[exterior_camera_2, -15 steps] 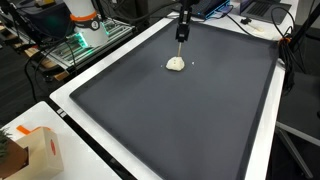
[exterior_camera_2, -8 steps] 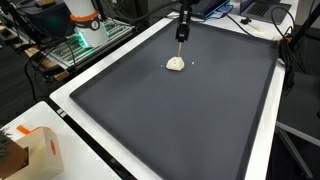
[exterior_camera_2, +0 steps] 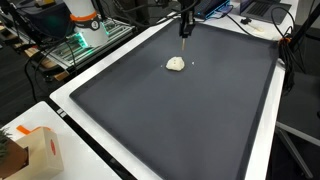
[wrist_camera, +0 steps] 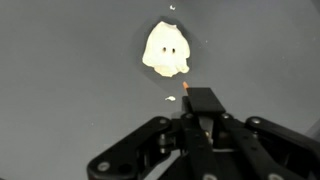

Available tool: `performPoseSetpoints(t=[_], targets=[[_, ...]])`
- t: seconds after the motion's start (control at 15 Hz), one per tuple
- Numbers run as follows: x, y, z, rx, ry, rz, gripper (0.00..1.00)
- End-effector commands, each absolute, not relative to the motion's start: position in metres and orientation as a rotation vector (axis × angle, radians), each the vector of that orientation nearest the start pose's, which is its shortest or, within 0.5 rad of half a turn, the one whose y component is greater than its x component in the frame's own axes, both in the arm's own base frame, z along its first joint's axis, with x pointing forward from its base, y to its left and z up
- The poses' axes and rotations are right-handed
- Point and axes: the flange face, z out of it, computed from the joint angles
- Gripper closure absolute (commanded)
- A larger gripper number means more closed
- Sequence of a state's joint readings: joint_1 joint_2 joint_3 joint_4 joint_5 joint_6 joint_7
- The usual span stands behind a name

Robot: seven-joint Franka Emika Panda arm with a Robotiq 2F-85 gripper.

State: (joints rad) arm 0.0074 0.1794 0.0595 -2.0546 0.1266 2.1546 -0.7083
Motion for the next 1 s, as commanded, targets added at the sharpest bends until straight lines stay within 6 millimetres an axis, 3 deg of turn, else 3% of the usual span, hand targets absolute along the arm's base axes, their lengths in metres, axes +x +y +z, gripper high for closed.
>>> performPoseSetpoints(t=[0.0, 0.93], targets=[[0.562, 0.041, 0.339, -2.672, -1.130, 0.061, 0.97], [0.557, 0.020, 0.303, -2.403, -1.073, 0.103, 0.97]])
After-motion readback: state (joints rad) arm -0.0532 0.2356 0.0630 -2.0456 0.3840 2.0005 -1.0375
